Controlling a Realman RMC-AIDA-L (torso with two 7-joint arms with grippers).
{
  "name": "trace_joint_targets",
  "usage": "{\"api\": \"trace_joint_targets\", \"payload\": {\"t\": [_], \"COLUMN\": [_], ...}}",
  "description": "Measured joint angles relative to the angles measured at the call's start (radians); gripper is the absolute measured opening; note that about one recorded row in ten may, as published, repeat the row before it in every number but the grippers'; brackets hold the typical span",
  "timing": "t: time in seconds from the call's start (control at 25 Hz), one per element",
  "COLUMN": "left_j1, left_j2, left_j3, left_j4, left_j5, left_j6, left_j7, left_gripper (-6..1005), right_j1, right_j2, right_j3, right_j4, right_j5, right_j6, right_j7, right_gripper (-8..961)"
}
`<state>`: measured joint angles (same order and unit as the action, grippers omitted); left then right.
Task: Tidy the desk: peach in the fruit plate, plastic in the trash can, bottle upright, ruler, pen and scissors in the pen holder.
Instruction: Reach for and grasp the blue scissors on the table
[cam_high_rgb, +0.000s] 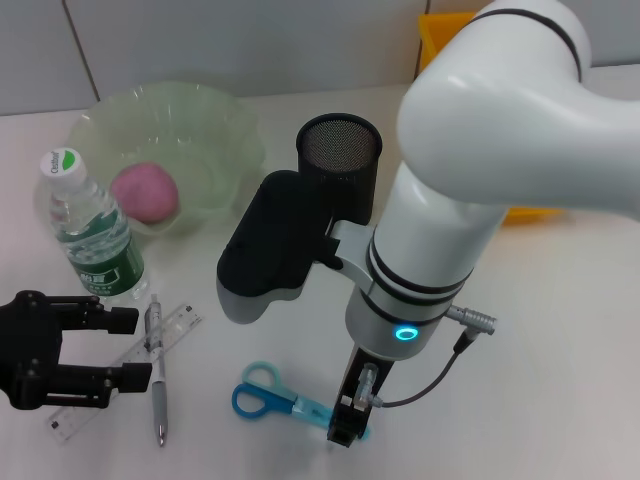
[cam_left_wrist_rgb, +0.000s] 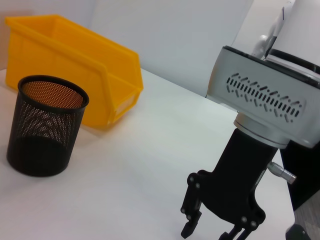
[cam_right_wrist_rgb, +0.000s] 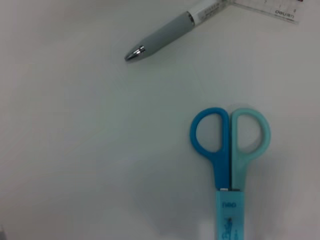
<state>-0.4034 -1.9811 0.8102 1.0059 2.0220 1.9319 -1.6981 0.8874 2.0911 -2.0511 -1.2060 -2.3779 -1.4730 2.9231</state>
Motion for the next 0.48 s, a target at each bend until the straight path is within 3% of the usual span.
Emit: {"api": "trace_joint_targets", "payload": {"t": [0.48], "left_j1": [-0.008], "left_j2": [0.0], "left_j3": [0.0], "left_j4": [-0.003], "left_j5": [0.006], "left_j6": [-0.004], "left_j7": [0.001], "left_gripper": [755], "right_j1": [0.022], "right_j2": [0.001], "right_j3": [-0.042], "right_j4": [0.036], "right_j5": [0.009], "right_j6": [0.049], "right_j7": [0.031], "right_gripper": [446]}}
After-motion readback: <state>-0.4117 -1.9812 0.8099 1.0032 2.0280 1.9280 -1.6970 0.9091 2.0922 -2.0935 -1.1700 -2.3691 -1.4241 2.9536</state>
